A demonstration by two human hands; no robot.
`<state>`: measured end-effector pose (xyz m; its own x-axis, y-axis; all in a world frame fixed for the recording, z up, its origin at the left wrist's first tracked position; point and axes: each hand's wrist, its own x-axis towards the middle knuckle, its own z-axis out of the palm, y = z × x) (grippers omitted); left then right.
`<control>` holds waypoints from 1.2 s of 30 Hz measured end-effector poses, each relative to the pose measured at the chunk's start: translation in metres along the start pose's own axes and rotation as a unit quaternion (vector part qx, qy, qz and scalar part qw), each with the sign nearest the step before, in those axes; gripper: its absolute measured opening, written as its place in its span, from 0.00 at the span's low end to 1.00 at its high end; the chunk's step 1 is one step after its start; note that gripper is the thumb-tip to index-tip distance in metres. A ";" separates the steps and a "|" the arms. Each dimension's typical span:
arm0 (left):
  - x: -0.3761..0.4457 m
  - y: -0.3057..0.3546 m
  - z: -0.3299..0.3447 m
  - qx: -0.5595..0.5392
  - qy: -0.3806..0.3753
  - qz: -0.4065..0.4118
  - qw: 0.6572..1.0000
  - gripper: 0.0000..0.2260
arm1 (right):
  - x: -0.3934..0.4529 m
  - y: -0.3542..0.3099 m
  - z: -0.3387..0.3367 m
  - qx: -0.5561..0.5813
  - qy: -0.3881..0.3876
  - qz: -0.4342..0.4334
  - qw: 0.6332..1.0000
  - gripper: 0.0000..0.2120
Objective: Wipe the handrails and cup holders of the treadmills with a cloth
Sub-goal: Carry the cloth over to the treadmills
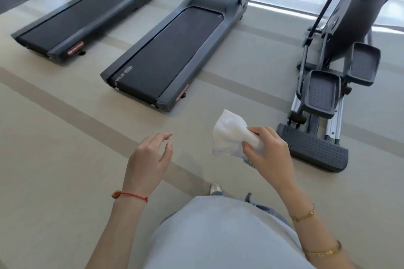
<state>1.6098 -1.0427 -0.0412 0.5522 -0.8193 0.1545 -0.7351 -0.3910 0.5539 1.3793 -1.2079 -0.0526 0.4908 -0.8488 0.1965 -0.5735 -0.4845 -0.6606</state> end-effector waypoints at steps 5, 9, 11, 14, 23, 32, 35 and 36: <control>0.093 0.012 0.017 -0.003 0.001 -0.014 1.000 0.10 | 0.105 0.014 0.002 0.006 -0.010 -0.009 1.000 0.14; 0.161 0.008 0.032 -0.001 -0.004 -0.027 1.000 0.11 | 0.177 0.024 0.012 0.012 -0.023 -0.009 1.000 0.15; 0.196 0.004 0.041 -0.004 -0.011 -0.031 0.999 0.11 | 0.212 0.032 0.021 0.013 -0.028 -0.005 1.000 0.15; 0.255 -0.003 0.057 -0.007 -0.011 -0.028 1.000 0.11 | 0.268 0.046 0.038 0.015 -0.028 -0.003 0.999 0.15; 0.468 -0.019 0.076 -0.013 0.017 -0.014 1.000 0.11 | 0.476 0.065 0.083 0.005 0.007 -0.005 1.000 0.14; 0.648 -0.011 0.093 -0.009 0.013 0.004 1.000 0.11 | 0.646 0.072 0.097 0.037 0.024 -0.004 0.999 0.14; 0.699 -0.003 0.108 -0.007 0.002 0.010 1.000 0.11 | 0.691 0.084 0.097 0.024 0.029 0.009 0.999 0.14; 0.717 0.000 0.115 -0.006 -0.002 0.011 1.000 0.11 | 0.708 0.091 0.097 0.022 0.030 0.014 0.999 0.15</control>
<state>1.9602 -1.6785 -0.0241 0.5337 -0.8296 0.1637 -0.7423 -0.3668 0.5608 1.7384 -1.8327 -0.0434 0.4340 -0.8740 0.2186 -0.5562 -0.4508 -0.6981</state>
